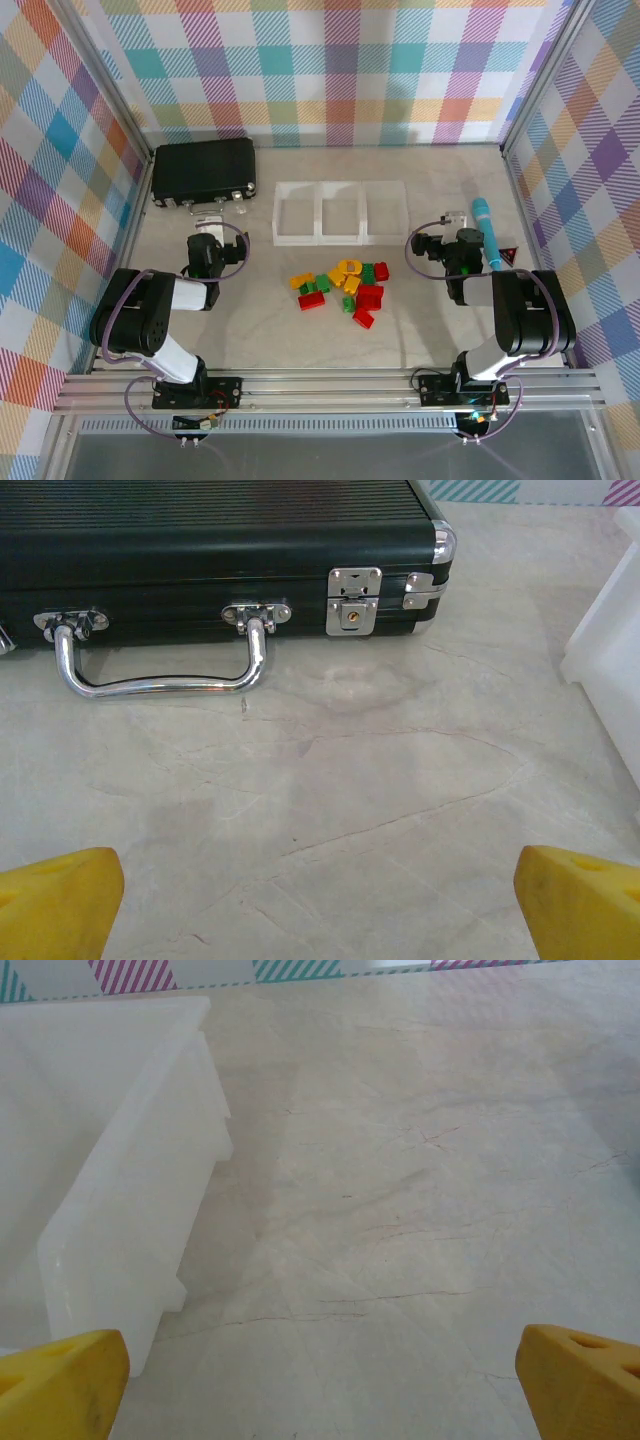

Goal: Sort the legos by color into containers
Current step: Pick up the lego from the center of the table.

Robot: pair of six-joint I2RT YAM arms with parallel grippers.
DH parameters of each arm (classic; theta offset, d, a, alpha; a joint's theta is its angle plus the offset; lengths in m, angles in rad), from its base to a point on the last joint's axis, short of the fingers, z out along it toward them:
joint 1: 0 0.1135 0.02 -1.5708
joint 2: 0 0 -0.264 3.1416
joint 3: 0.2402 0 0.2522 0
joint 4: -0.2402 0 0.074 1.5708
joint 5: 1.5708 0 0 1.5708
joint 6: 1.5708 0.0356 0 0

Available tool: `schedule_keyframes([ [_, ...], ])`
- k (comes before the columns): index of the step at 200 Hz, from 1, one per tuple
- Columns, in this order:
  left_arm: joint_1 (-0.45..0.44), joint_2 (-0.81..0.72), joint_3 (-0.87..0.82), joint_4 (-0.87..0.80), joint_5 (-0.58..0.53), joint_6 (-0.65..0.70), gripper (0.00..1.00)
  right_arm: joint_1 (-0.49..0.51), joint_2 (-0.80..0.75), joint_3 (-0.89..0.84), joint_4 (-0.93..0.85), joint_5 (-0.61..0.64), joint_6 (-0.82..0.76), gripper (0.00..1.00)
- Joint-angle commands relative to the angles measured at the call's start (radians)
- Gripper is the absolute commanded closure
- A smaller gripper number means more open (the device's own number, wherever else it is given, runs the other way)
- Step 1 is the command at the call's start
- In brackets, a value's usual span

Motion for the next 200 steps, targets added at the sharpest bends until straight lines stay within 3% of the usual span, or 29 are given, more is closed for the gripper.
schedule_keyframes([
  [1, 0.008, -0.001, 0.012, -0.008, -0.003, -0.007, 0.00, -0.009, -0.006, 0.016, 0.011, -0.023, -0.013, 0.01],
  [185, 0.025, -0.003, 0.019, -0.018, 0.035, -0.011, 0.00, -0.006, -0.025, 0.016, -0.001, 0.005, -0.004, 0.01],
  [200, 0.016, -0.080, 0.092, -0.204, 0.036, 0.002, 0.00, 0.023, -0.117, 0.047, -0.132, 0.045, -0.018, 0.01],
])
